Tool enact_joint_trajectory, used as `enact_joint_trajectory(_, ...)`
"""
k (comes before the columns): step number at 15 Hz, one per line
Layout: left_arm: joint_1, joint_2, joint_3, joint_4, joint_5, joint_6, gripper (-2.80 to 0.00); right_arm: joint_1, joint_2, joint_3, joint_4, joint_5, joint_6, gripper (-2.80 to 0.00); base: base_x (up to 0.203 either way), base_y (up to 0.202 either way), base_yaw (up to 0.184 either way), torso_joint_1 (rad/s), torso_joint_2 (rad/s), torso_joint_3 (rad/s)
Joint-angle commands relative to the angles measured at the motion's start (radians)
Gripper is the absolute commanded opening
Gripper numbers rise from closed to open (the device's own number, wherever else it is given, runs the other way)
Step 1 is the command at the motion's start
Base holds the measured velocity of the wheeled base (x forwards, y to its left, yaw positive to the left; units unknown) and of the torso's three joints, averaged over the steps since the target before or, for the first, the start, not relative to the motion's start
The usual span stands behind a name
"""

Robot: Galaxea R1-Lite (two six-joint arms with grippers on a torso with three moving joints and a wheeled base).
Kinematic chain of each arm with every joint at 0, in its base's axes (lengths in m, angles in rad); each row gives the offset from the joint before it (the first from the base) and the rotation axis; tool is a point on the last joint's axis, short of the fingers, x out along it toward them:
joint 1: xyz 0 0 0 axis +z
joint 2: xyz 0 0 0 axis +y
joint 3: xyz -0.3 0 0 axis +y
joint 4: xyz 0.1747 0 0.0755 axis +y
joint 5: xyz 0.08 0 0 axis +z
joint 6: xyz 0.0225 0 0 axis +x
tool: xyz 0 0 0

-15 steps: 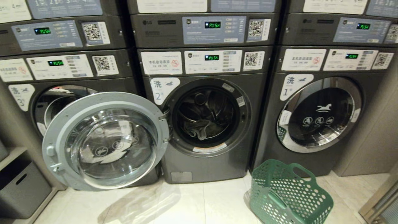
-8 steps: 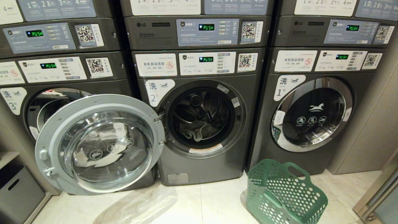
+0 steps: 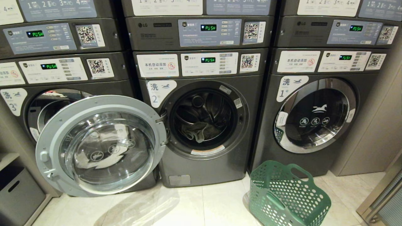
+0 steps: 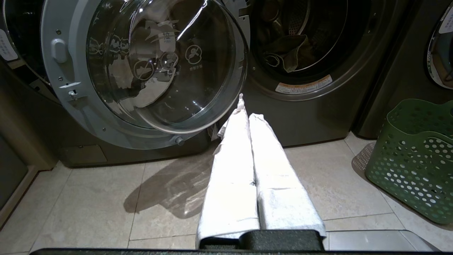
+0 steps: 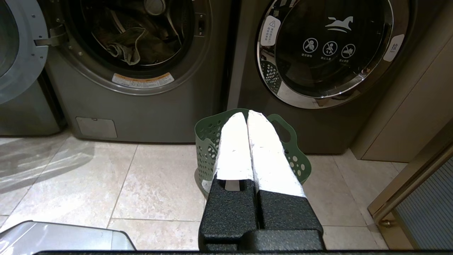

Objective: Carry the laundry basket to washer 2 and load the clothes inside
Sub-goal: Close the washing machine door with the left hand

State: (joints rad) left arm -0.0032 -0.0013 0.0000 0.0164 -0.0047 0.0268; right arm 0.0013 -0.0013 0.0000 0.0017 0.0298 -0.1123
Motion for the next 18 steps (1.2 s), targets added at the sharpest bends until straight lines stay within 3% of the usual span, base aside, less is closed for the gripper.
enact_joint_trajectory(1, 0.000, -0.002, 0.002, 0.000, 0.000, -0.001, -2.80, 0.000, 0.001, 0.000, 0.000, 0.001, -0.001, -2.80, 0.000, 0.000, 0.000, 0.000, 0.00, 0.000)
enact_joint_trajectory(4, 0.000, -0.001, 0.002, 0.001, -0.001, 0.015, -2.80, 0.000, 0.001, 0.000, 0.001, -0.001, 0.005, -2.80, 0.000, 0.000, 0.000, 0.000, 0.00, 0.000)
enact_joint_trajectory(7, 0.000, 0.000, 0.002, 0.004, -0.011, 0.061, -2.80, 0.000, 0.001, 0.000, 0.000, -0.001, 0.003, -2.80, 0.156, 0.000, 0.000, 0.002, 0.00, 0.005)
enact_joint_trajectory(14, 0.000, -0.002, 0.002, 0.004, -0.011, 0.056, -2.80, 0.000, 0.001, 0.000, 0.000, -0.004, 0.016, -2.80, 0.195, 0.000, -0.002, 0.002, 0.00, 0.002)
enact_joint_trajectory(18, 0.000, -0.002, 0.002, 0.004, -0.011, 0.058, -2.80, 0.000, 0.001, 0.000, 0.000, -0.004, 0.015, -2.80, 0.032, 0.000, 0.001, 0.003, 0.00, 0.001)
